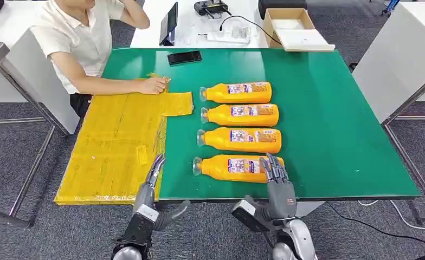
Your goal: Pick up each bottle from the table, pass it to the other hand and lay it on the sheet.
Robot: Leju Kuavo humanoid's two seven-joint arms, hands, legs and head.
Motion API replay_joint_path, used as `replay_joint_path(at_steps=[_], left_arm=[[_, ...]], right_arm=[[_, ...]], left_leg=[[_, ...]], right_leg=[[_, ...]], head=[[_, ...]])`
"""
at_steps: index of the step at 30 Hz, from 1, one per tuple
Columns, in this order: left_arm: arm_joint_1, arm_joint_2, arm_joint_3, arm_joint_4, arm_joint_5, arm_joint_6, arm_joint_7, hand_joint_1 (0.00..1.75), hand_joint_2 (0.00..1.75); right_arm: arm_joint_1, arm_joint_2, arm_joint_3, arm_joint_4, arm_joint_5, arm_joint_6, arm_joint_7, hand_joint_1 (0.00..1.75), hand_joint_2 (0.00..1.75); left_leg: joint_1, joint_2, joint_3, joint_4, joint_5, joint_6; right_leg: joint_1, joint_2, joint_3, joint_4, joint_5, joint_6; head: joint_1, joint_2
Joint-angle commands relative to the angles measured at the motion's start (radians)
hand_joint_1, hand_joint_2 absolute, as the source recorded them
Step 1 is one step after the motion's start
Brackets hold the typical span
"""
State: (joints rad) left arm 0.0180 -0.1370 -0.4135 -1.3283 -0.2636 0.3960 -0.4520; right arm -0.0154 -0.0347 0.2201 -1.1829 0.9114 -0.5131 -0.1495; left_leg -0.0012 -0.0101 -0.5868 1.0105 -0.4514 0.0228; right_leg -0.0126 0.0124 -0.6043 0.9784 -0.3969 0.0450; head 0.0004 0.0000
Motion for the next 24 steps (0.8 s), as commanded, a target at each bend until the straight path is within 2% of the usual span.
replay_joint_path(at_steps=[1, 11, 24], left_arm=[[-0.038, -0.018, 0.038, 0.080, -0.009, -0.014, 0.012, 0.00, 1.75], [-0.037, -0.015, 0.036, 0.077, -0.018, -0.021, 0.013, 0.00, 1.75], [-0.037, -0.015, 0.047, 0.075, -0.014, -0.012, 0.011, 0.00, 1.75]], right_arm=[[-0.083, -0.032, -0.044, 0.176, 0.163, -0.025, 0.133, 0.00, 1.75], [-0.128, -0.023, -0.053, 0.187, 0.150, -0.023, 0.094, 0.00, 1.75], [-0.162, -0.013, -0.034, 0.208, 0.167, -0.035, 0.098, 0.00, 1.75]], left_leg=[[0.001, 0.001, 0.005, -0.002, -0.001, -0.002], [0.000, 0.002, 0.003, -0.001, -0.001, -0.001], [0.001, 0.002, 0.004, -0.001, -0.001, -0.001]], right_leg=[[0.001, -0.001, 0.005, -0.002, -0.001, -0.002], [0.001, 0.000, 0.002, -0.001, 0.000, -0.001], [0.001, 0.000, 0.003, -0.001, -0.001, -0.002]], head=[[0.000, 0.000], [0.000, 0.000], [0.000, 0.000]])
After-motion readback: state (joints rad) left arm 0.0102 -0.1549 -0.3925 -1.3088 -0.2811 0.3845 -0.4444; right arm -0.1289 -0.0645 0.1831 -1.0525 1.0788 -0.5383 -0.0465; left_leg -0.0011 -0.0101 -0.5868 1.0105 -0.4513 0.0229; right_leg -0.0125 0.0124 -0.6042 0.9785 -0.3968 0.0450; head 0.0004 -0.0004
